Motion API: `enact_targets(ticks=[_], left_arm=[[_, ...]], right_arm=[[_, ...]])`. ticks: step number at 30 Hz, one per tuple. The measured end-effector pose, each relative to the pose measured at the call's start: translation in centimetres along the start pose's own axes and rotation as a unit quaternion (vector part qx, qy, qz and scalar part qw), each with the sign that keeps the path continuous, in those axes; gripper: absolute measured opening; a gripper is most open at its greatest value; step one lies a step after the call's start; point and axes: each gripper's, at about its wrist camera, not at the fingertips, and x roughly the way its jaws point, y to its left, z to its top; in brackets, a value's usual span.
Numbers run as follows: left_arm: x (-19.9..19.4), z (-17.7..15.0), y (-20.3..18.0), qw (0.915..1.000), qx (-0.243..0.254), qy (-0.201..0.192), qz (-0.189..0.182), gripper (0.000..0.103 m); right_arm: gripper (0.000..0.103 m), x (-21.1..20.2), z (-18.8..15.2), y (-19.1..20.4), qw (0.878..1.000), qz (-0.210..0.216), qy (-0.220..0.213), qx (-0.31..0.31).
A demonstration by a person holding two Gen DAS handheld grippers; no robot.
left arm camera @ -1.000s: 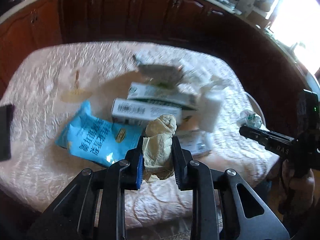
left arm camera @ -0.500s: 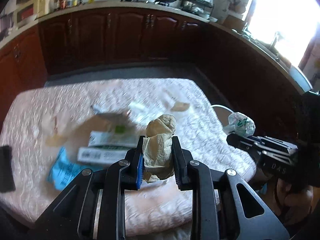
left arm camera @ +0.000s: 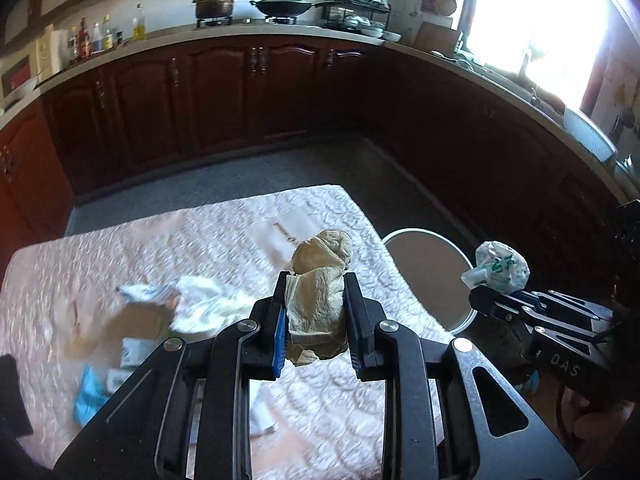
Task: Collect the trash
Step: 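Carry both items over the white bucket and open both tools to drop them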
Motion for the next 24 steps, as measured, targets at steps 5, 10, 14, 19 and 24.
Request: enact_targets(ticks=[5,10,14,19,24], left_arm=[[1.7,1.1,-2.6,0.9997,0.024,0.002,-0.004,0.022],[3.7,2.0,-4.9,0.9992,0.037,0.009,-0.014,0.022],[5.7,2.6,-6.7,0.9985,0.045,0.022,-0.024,0.022],[8.5,2.8,-8.7,0.9973,0.049,0.042,-0.034,0.022],[11.1,2.8,-10.2,0.9958,0.051,0.062,-0.044,0.022]], right_arm=[[0.017,-0.3,0.5,-2.8,0.999,-0.023,-0.004,0.025],[0.017,-0.2,0.7,-5.3,0.998,-0.055,-0.001,0.043],[0.017,0.1,0.7,-7.8,0.996,-0.066,0.005,0.064],[0.017,0.9,0.3,-10.4,0.993,-0.077,0.02,0.089],[0.017,2.1,-0.1,-12.2,0.99,-0.088,0.038,0.105]])
